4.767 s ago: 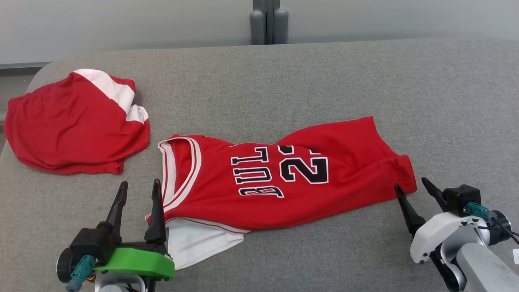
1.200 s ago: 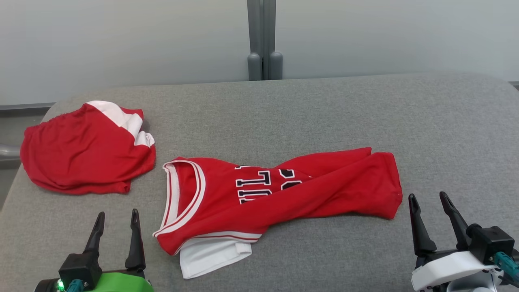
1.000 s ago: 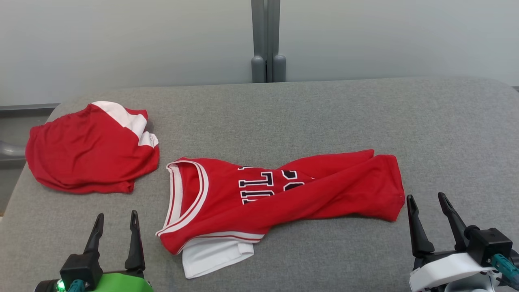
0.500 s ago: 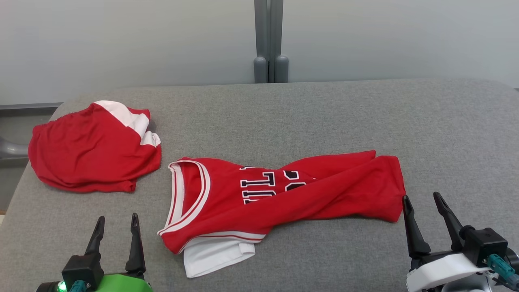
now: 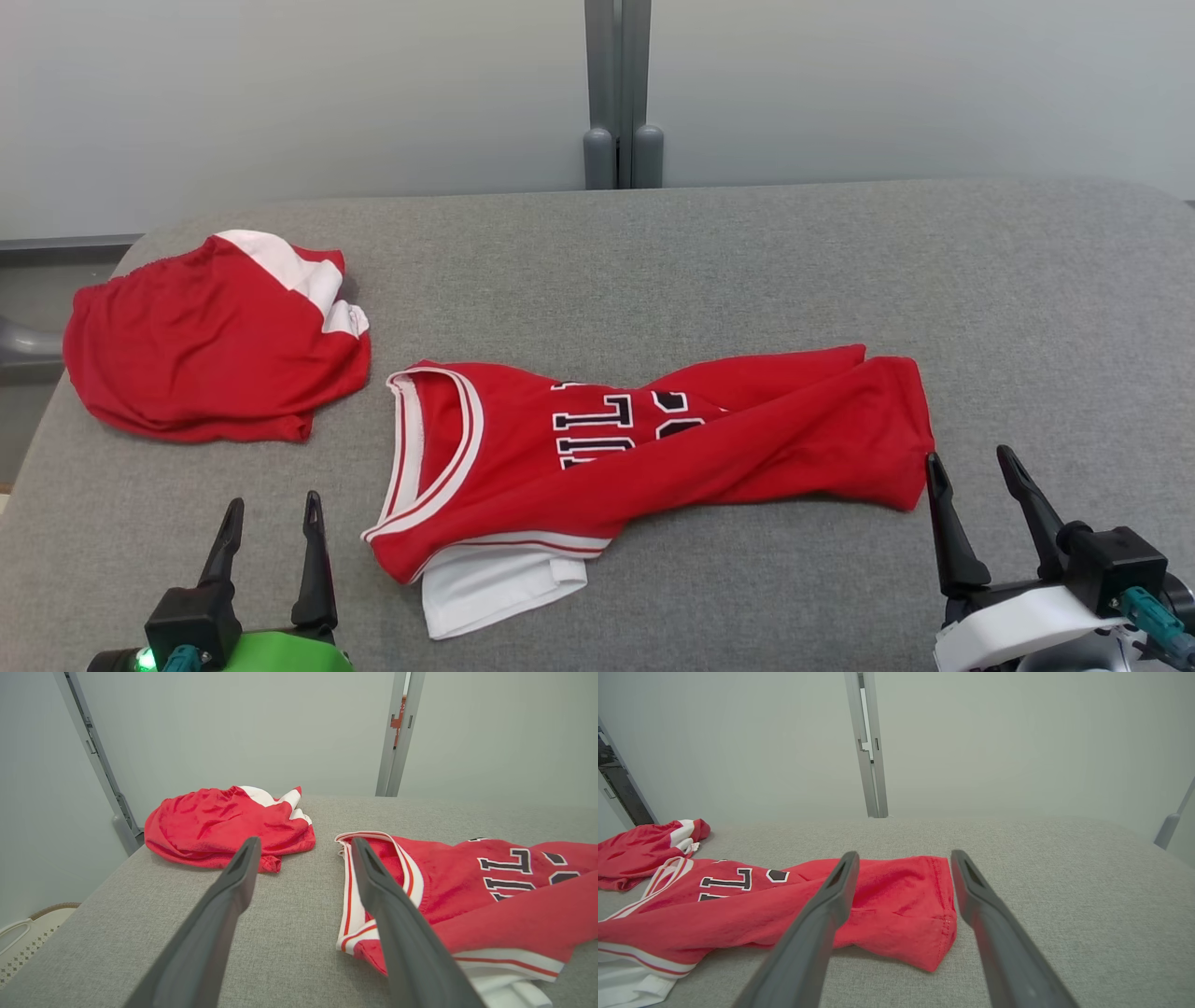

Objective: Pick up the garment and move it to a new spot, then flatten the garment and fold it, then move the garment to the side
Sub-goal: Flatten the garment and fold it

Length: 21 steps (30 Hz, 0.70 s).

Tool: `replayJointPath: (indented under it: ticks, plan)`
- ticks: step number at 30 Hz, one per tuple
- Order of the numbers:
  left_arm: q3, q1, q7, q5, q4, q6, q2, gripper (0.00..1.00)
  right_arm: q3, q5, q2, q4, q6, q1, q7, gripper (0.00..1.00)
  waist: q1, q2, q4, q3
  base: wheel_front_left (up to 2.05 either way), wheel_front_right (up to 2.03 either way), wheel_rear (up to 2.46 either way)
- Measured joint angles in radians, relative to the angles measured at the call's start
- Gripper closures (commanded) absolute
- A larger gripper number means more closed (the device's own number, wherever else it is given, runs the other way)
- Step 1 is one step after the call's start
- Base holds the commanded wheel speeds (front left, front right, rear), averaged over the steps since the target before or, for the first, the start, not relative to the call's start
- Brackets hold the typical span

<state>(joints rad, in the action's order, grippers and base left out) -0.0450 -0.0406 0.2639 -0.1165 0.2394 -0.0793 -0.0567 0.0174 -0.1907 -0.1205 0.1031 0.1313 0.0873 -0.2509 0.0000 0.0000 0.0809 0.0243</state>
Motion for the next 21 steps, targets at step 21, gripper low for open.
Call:
replayJointPath:
  ticks: [21]
  plan:
    - [0.056,-0.037,0.0,-0.002,0.038,-0.018,0.0,0.0,-0.007,0.0,0.0,0.027,0.0,-0.002,0.005,0.0,0.0,0.0,0.0,-0.008,0.0,0.0,0.0]
